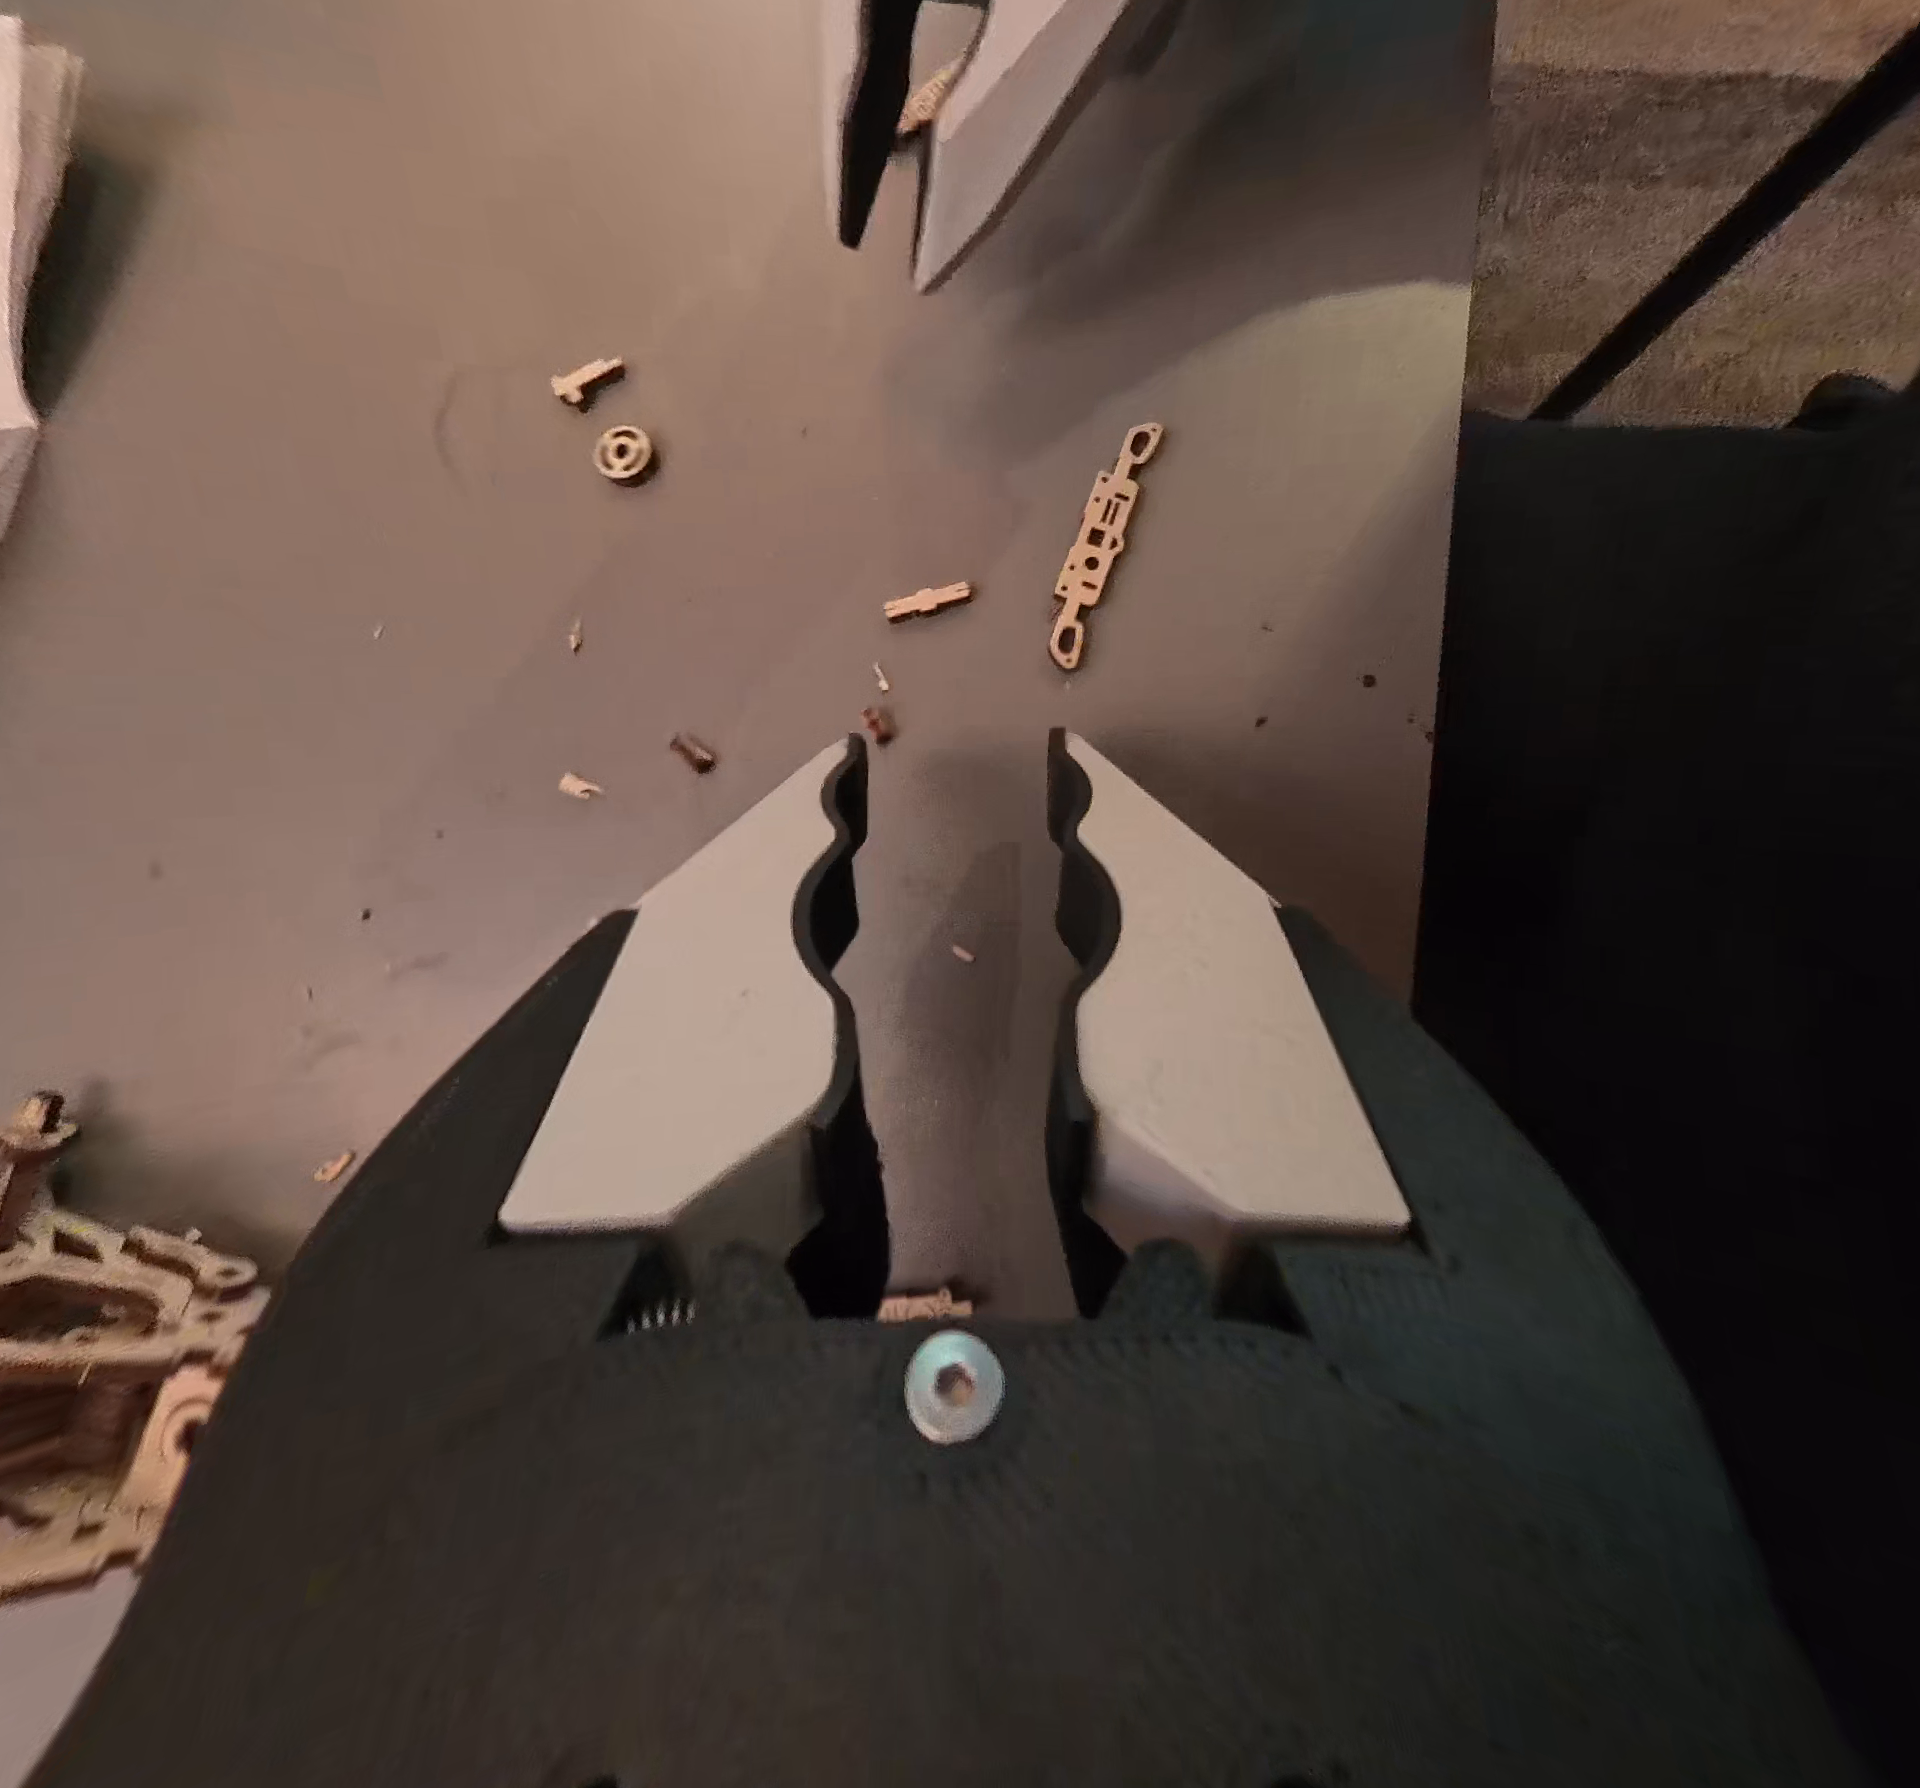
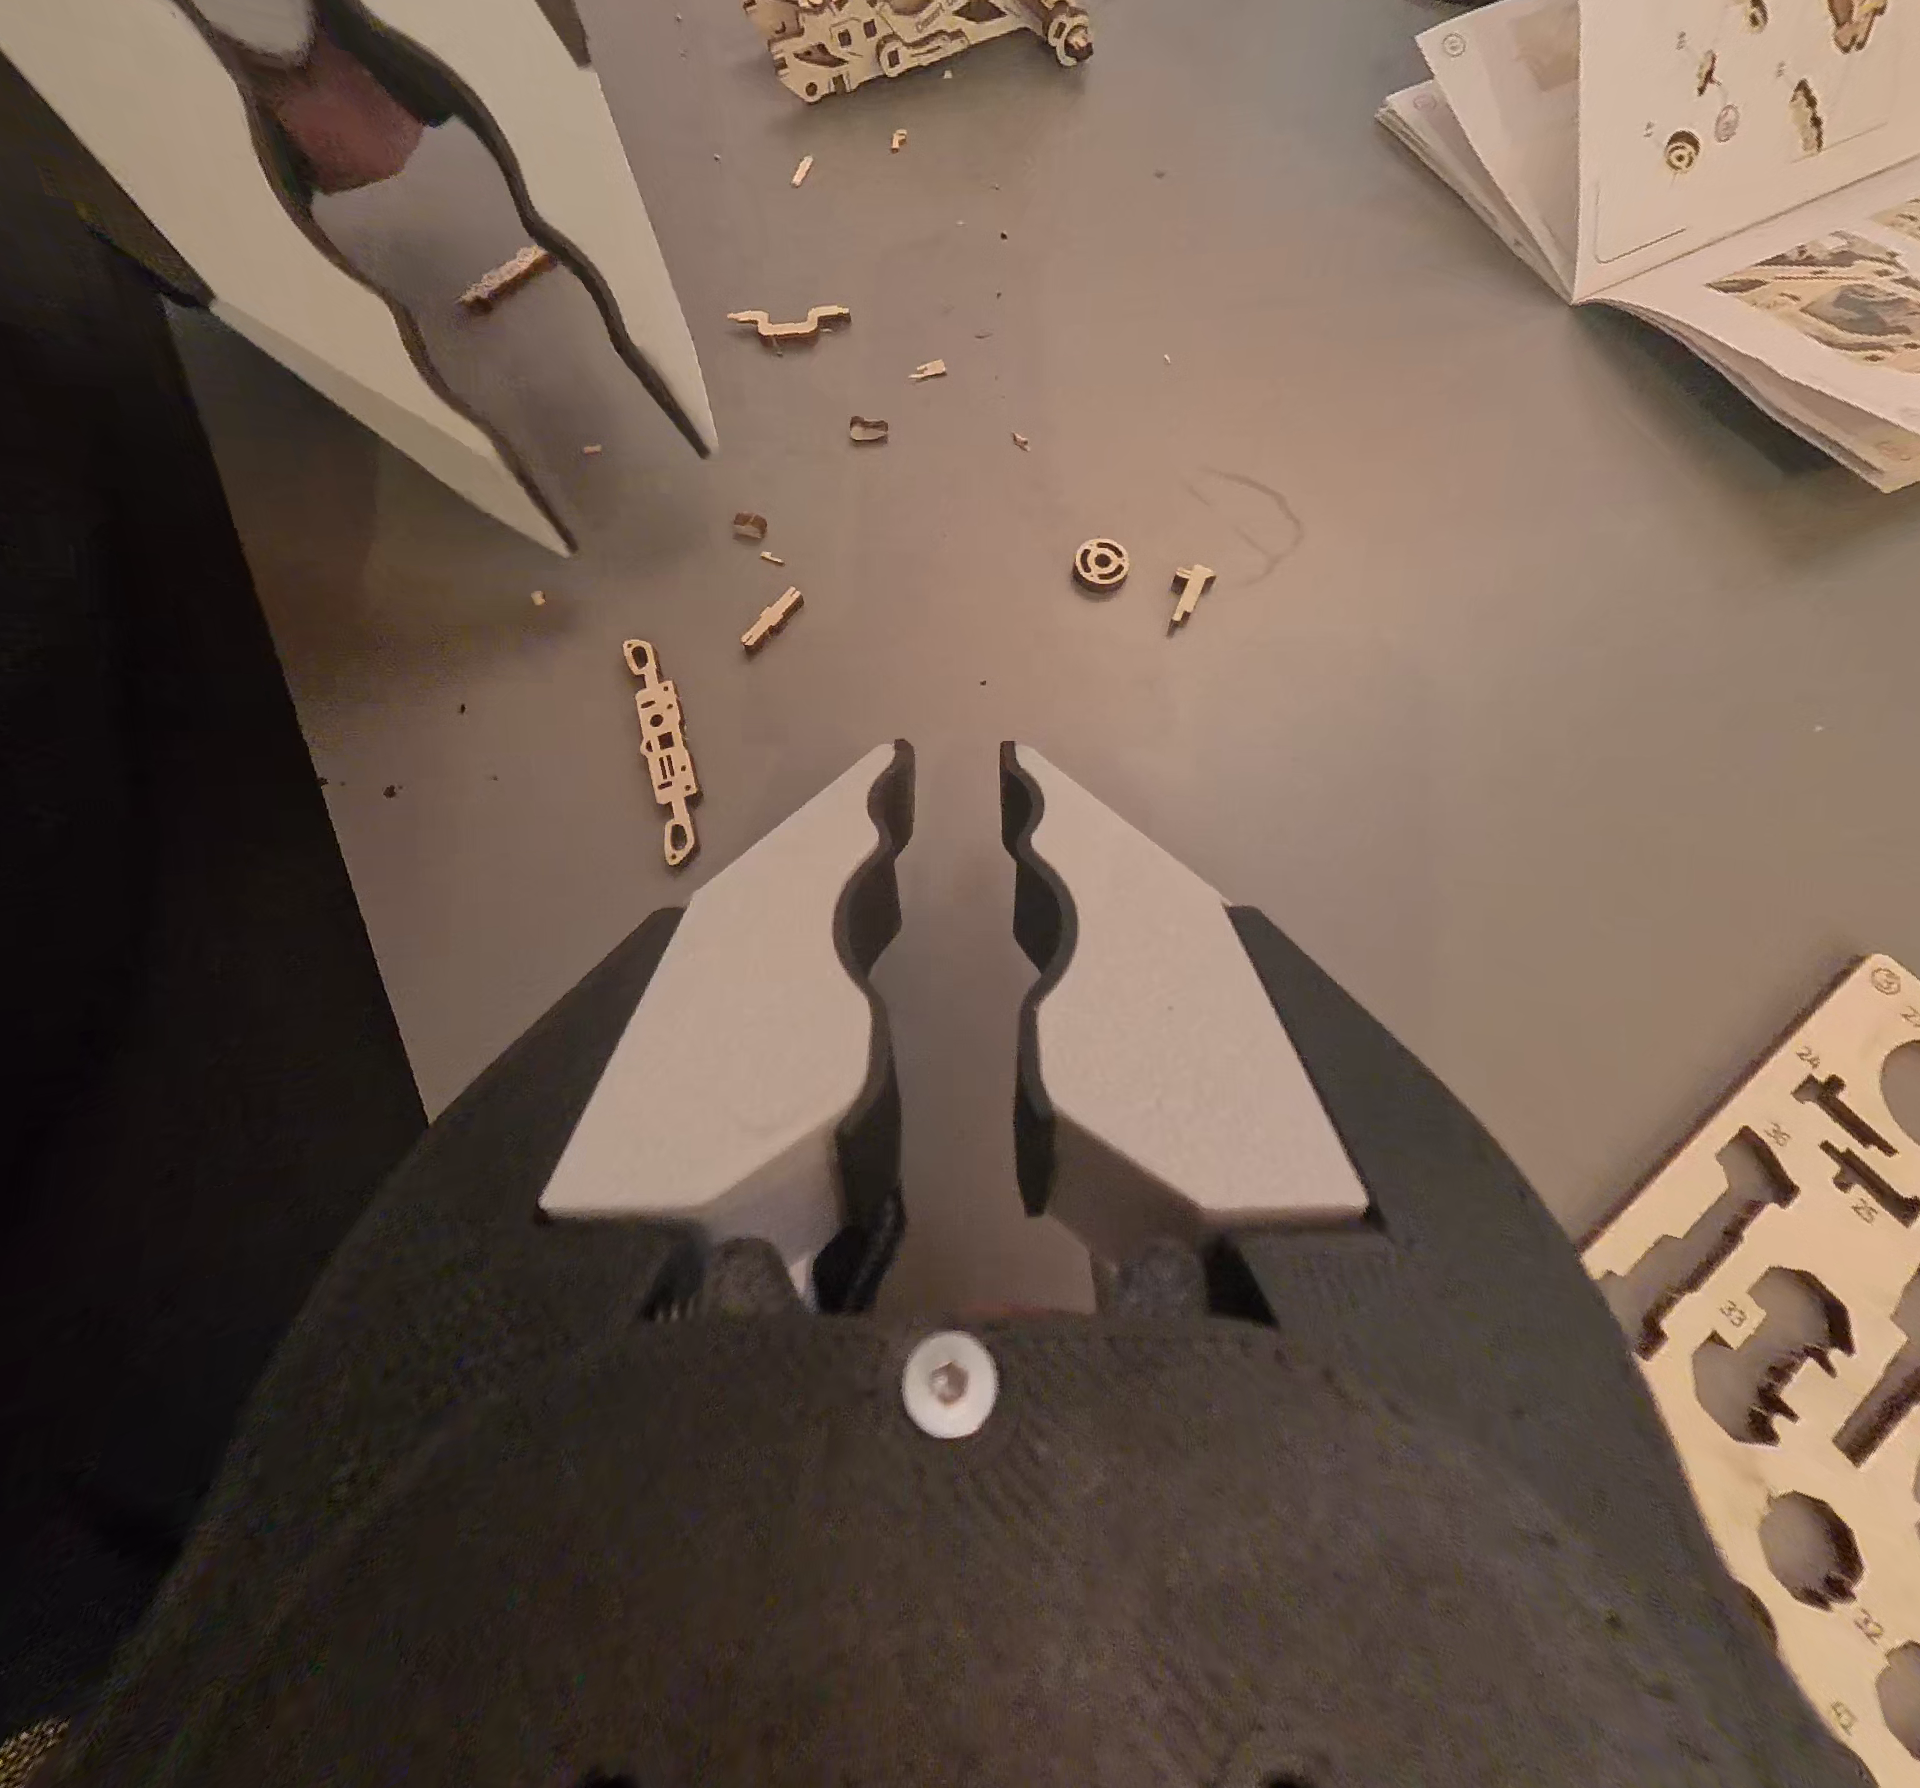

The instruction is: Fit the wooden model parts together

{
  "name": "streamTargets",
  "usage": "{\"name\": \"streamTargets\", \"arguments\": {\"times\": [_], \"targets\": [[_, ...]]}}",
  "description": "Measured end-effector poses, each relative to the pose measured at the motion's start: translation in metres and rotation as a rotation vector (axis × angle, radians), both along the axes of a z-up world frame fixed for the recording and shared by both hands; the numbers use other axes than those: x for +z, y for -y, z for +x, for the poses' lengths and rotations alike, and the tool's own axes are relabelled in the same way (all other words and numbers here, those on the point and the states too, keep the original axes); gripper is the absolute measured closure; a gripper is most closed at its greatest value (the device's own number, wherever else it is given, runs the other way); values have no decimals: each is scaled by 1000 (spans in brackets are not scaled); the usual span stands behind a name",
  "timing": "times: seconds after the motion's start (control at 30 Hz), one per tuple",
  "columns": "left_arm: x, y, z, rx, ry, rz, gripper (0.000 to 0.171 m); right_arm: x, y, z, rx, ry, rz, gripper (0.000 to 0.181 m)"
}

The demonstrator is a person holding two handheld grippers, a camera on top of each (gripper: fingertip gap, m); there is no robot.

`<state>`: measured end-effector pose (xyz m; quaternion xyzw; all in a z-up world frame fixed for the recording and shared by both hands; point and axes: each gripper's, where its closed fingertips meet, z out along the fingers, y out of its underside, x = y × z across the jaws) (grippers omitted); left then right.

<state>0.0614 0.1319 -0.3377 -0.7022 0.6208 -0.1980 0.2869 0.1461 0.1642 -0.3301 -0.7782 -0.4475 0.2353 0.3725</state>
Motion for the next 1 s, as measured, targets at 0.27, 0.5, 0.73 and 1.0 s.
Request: {"name": "streamTargets", "arguments": {"times": [0.27,0.5,0.73,1.0], "targets": [[-10,4,8,-29,-14,-22,122,-1,0,4,-13,-13,-4,167],[-13,10,12,-55,-1,-41,116,-1,-1,3,-14,-23,-4,168],[-12,10,11,-21,40,-107,105,-2,-1,5,-21,-26,-8,168],[-11,6,5,30,68,-128,99,0,-2,5,-24,-39,-4,167]]}}
